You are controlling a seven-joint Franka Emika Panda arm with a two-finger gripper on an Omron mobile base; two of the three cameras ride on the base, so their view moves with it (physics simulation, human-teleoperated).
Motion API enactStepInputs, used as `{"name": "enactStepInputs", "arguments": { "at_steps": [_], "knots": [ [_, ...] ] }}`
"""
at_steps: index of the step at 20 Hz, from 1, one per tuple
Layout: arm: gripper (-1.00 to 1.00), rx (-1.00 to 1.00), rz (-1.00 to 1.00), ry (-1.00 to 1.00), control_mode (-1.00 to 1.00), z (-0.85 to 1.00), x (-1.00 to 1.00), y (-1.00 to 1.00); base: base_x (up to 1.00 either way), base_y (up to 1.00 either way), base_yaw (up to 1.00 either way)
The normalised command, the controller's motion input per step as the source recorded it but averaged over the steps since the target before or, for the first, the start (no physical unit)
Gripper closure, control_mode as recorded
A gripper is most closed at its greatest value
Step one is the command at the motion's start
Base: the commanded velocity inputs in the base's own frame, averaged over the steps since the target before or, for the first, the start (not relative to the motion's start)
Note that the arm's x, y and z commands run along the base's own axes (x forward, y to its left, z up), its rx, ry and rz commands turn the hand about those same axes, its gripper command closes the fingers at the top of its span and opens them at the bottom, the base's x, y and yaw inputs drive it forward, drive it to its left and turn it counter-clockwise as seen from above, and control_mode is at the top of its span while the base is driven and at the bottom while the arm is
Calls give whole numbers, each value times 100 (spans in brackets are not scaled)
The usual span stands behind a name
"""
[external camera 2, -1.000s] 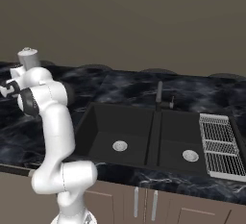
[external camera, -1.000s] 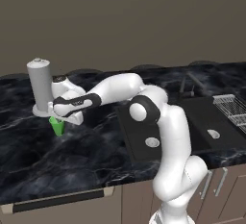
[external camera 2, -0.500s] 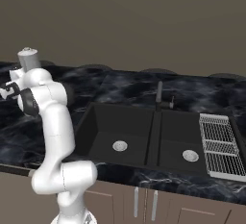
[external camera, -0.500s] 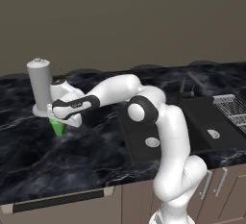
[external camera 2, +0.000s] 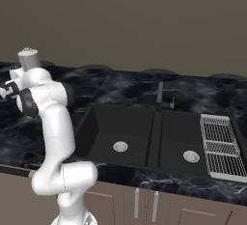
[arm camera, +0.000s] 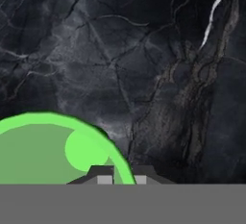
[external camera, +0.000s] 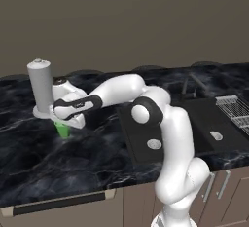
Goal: Place the cup in the left basin and the bowl in the right basin of the sink.
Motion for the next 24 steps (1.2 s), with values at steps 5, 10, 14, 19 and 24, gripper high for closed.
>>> {"name": "enactStepInputs", "arguments": {
  "at_steps": [5, 10, 14, 19, 24],
  "knots": [
    [100, 6, -8, 0, -100, 33, -34, -54, 0, 0, 0],
    [100, 8, -11, 4, -100, 23, -40, -82, 0, 0, 0],
    [100, 4, -13, 12, -100, 6, -23, -91, 0, 0, 0],
    [100, 0, -17, 14, -100, 0, -1, -94, 0, 0, 0],
    [100, -4, -16, 4, -100, -24, -6, -93, 0, 0, 0]
  ]
}}
